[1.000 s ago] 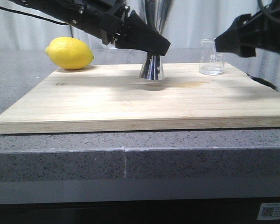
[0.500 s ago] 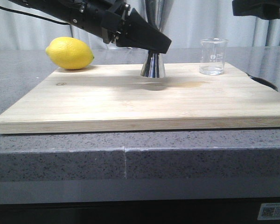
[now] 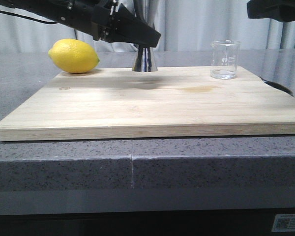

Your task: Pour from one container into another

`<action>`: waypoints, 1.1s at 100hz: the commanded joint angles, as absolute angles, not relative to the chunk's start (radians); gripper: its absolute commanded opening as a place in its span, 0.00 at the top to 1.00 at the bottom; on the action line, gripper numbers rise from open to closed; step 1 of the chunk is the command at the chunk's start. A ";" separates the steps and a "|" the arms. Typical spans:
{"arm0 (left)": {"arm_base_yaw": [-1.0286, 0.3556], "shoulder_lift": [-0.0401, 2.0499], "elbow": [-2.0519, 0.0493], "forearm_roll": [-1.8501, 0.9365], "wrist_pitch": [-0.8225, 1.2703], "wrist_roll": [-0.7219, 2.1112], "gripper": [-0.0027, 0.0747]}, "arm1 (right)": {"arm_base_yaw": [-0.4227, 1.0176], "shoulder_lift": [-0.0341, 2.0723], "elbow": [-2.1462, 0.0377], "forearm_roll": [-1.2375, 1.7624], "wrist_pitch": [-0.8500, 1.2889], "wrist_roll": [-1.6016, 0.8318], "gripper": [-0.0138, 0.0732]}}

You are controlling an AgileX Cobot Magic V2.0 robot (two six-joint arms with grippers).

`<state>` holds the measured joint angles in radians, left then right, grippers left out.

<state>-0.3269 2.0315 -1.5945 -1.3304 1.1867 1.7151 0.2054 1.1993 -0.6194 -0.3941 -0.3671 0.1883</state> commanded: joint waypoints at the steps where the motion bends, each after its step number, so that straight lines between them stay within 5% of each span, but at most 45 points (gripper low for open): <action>1: -0.317 1.981 -1.625 -1.427 1.269 1.716 0.90 | 0.203 1.166 -0.641 -0.392 -0.433 0.191 0.32; 110: -0.317 1.981 -1.625 -1.379 1.269 1.707 0.90 | 0.199 1.166 -0.641 -0.392 -0.403 0.189 0.32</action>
<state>-0.3209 2.0315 -1.5945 -1.3047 1.1867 1.7159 0.2054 1.1993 -0.6194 -0.3941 -0.3386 0.1899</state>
